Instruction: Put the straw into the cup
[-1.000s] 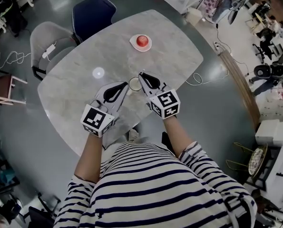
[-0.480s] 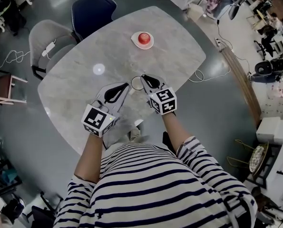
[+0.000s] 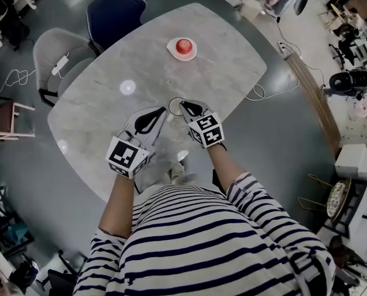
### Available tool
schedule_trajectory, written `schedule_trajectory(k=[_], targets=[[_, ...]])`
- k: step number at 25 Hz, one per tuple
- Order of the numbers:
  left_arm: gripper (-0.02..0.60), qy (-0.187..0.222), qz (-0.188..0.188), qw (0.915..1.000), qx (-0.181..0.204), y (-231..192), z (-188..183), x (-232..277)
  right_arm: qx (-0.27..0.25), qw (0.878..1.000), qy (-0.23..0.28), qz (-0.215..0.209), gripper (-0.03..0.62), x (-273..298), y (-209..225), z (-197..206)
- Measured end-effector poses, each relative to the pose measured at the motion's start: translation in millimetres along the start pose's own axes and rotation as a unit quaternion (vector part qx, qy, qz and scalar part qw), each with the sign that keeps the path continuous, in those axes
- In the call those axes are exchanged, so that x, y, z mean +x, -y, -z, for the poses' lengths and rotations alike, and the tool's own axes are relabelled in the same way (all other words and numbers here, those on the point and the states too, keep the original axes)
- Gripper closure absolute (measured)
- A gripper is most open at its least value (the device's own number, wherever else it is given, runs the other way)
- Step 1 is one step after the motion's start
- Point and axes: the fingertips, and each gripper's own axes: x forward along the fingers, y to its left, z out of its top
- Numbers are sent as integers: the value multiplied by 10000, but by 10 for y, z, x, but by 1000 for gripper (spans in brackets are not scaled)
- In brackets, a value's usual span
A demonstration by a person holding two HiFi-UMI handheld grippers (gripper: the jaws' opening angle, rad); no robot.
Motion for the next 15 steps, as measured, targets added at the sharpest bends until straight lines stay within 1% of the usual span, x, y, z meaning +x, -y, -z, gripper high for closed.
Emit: schedule_trajectory(k=[5, 15], targets=[[575, -21, 4, 10000, 0, 29, 12, 35, -32, 9999, -145, -56, 571, 68, -6, 104], [575, -29, -56, 10000, 4, 5, 36, -17, -42, 9998, -202, -76, 569, 149, -49, 91]])
